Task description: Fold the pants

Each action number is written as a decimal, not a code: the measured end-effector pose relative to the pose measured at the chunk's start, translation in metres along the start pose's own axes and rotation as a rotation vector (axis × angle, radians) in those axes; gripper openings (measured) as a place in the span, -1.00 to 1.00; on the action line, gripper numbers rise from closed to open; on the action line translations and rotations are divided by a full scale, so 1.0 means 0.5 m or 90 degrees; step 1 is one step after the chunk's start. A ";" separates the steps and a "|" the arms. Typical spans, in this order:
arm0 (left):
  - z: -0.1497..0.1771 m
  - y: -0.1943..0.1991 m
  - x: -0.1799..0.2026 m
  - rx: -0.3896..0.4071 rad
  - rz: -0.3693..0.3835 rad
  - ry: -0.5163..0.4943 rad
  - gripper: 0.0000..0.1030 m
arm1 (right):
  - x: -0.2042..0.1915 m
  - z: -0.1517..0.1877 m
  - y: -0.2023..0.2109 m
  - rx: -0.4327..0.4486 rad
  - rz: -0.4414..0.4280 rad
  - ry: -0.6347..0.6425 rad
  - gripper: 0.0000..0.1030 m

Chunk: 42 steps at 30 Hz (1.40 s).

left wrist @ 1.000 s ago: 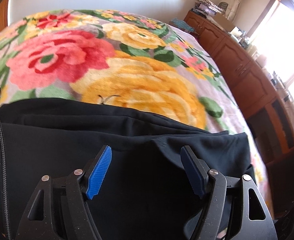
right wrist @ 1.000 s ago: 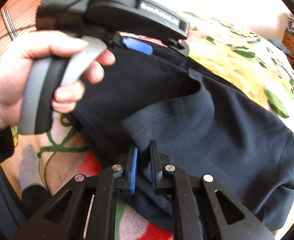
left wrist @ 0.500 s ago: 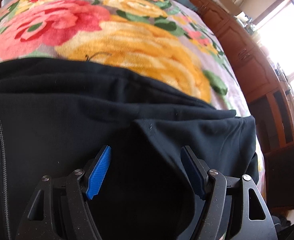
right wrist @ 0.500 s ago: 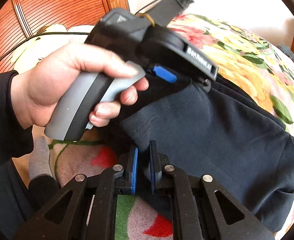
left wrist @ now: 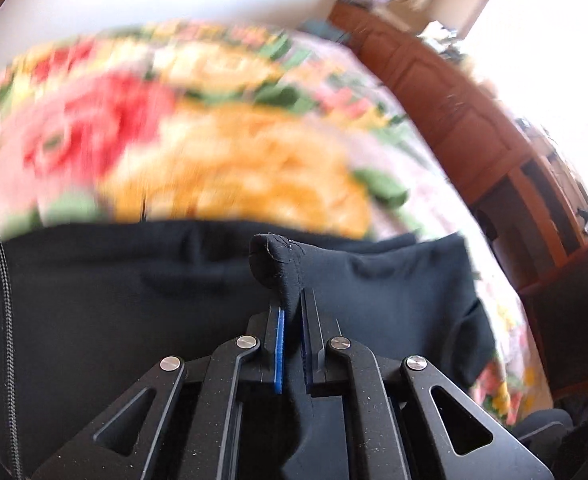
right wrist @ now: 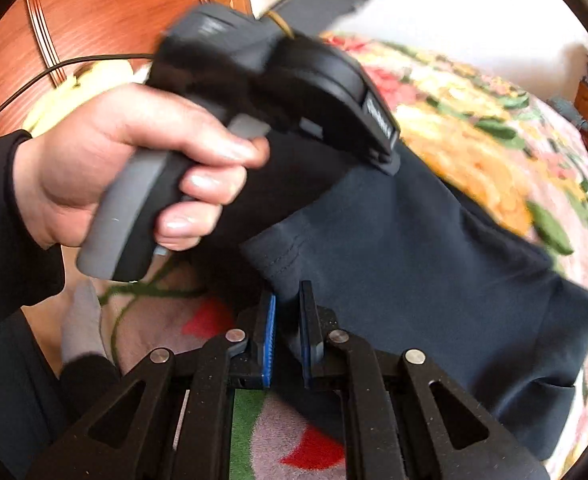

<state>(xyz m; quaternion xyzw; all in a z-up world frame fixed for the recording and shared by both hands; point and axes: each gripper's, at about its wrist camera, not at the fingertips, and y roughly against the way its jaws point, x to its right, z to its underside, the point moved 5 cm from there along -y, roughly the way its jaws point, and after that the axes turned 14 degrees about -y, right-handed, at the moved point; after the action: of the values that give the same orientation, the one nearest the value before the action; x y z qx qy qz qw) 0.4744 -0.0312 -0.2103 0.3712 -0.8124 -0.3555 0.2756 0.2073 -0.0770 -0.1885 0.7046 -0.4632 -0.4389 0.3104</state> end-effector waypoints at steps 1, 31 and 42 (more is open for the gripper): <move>-0.019 0.022 0.017 0.010 -0.005 -0.018 -0.87 | 0.001 -0.011 0.019 0.014 -0.004 -0.008 -0.78; -0.058 0.375 -0.190 0.059 -0.086 -0.006 -0.88 | -0.291 -0.323 0.099 0.164 -0.141 -0.038 -0.78; 0.125 0.131 -0.349 -0.059 -0.089 0.065 -0.87 | -0.324 -0.198 -0.239 -0.006 -0.135 -0.017 -0.78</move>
<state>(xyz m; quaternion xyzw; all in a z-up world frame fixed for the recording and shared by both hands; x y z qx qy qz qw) 0.5031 0.1623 -0.2286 0.4313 -0.7523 -0.3913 0.3081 0.3124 0.1210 -0.1938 0.7423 -0.3883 -0.4806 0.2594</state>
